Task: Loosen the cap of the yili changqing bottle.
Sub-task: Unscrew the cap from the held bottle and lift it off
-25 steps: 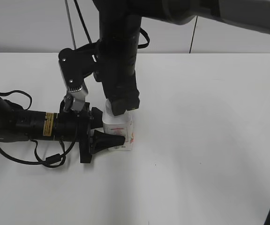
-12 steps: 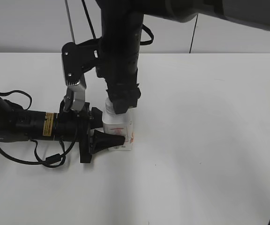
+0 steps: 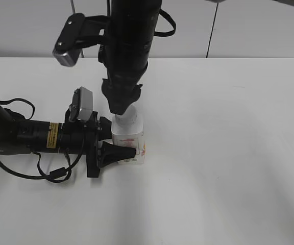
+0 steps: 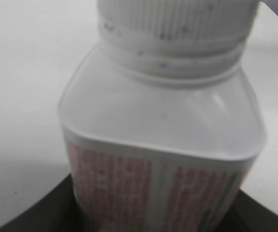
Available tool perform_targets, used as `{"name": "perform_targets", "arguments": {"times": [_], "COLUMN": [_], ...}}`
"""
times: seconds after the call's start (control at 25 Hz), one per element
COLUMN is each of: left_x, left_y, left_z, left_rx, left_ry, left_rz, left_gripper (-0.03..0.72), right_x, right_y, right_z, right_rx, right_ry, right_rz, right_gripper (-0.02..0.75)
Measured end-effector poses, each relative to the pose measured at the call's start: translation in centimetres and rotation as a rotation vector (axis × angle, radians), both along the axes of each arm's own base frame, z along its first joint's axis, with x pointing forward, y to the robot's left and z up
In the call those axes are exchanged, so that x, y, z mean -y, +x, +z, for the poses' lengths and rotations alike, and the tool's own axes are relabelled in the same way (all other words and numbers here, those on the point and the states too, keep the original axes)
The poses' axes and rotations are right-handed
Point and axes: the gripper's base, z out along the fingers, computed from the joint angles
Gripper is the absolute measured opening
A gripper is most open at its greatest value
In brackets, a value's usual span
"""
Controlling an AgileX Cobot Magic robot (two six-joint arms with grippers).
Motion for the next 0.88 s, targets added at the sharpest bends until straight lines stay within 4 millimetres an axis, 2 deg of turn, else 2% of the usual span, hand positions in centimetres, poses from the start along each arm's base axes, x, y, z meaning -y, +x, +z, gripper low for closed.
{"name": "perform_targets", "arguments": {"times": [0.24, 0.36, 0.52, 0.64, 0.88], "left_x": [0.0, 0.0, 0.0, 0.0, 0.0], "left_y": [0.0, 0.0, 0.0, 0.0, 0.0], "left_z": [0.0, 0.0, 0.0, 0.0, 0.0], "left_rx": [0.000, 0.000, 0.000, 0.000, 0.000], "left_ry": [0.000, 0.000, 0.000, 0.000, 0.000], "left_rz": [0.000, 0.000, 0.000, 0.000, 0.000], "left_gripper": [0.390, 0.390, 0.390, 0.390, 0.389], "right_x": [0.6, 0.6, 0.3, 0.1, 0.2], "right_y": [0.5, 0.6, 0.4, 0.5, 0.7], "right_z": [0.1, 0.1, -0.3, -1.2, -1.5], "right_rx": [-0.099, -0.149, -0.212, -0.230, -0.209], "right_ry": [0.051, 0.087, 0.107, 0.091, 0.079], "right_rz": [-0.725, -0.952, -1.059, -1.075, -1.079], "right_gripper": [0.484, 0.484, 0.484, 0.484, 0.505]}}
